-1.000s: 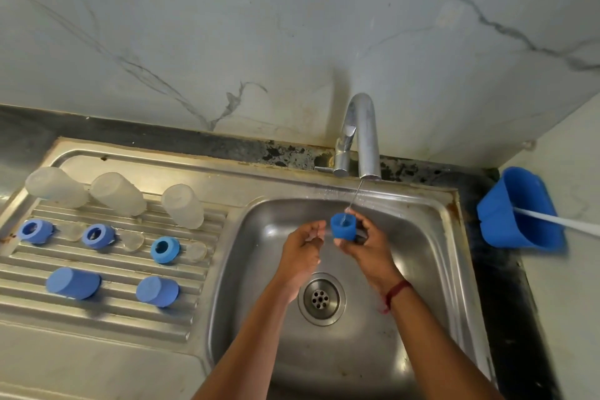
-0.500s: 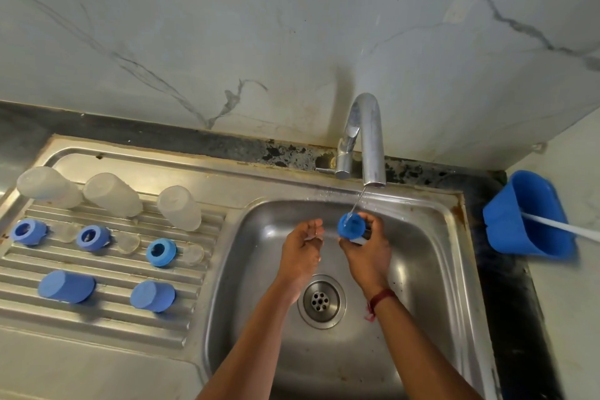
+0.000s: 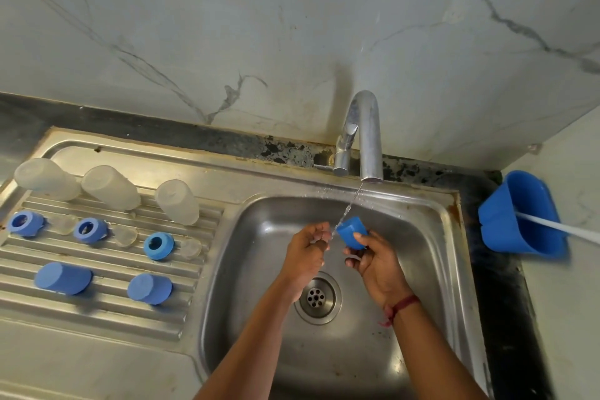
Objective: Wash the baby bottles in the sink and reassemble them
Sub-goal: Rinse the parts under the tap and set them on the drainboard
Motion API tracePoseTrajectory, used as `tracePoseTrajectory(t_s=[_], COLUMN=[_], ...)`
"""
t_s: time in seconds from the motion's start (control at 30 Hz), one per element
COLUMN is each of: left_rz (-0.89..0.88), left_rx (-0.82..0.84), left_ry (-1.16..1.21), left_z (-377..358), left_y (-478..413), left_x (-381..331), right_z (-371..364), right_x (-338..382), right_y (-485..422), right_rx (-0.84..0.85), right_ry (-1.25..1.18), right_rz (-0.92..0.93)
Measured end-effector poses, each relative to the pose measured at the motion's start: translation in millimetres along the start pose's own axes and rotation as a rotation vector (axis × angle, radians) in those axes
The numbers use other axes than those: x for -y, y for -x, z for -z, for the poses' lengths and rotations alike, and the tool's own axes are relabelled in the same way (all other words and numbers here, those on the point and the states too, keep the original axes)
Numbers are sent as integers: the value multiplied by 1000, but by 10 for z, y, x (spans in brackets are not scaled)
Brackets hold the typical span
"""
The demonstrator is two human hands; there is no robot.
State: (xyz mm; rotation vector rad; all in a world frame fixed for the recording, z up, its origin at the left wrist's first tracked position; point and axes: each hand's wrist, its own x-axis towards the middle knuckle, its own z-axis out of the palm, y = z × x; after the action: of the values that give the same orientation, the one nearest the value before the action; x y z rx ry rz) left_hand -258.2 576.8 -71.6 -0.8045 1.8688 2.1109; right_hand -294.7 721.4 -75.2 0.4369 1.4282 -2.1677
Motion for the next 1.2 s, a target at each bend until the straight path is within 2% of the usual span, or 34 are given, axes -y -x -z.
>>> tracePoseTrajectory(t_s=[0.2, 0.33, 0.5, 0.63, 0.8, 0.9, 1.0, 1.1, 1.2], left_rz=[10, -10, -98, -128, -138, -69, 81, 244, 317], left_rx=[-9, 9, 81, 96, 99, 85, -9, -30, -11], left_ry=[30, 59, 41, 8, 19, 71, 130, 249, 311], left_z=[27, 58, 51, 24, -46, -90, -145, -179, -192], left_y=[17, 20, -11, -32, -47, -34, -18, -4, -5], left_x=[-15, -44, -106, -152, -185, -182, -165, -153, -138], right_z=[-91, -171, -296, -318, -264, -233, -188, -132, -105], right_x=[82, 72, 128, 169, 200, 196, 131, 73, 20], right_y=[-16, -91, -101, -81, -63, -38, -22, 22, 32], right_rx=[50, -4, -41, -97, -74, -100, -154, -58, -35], right_ry=[-7, -15, 195, 243, 336, 381, 470, 445, 584], right_rz=[-102, -167, -260, -318, -396, -268, -2, 166, 252])
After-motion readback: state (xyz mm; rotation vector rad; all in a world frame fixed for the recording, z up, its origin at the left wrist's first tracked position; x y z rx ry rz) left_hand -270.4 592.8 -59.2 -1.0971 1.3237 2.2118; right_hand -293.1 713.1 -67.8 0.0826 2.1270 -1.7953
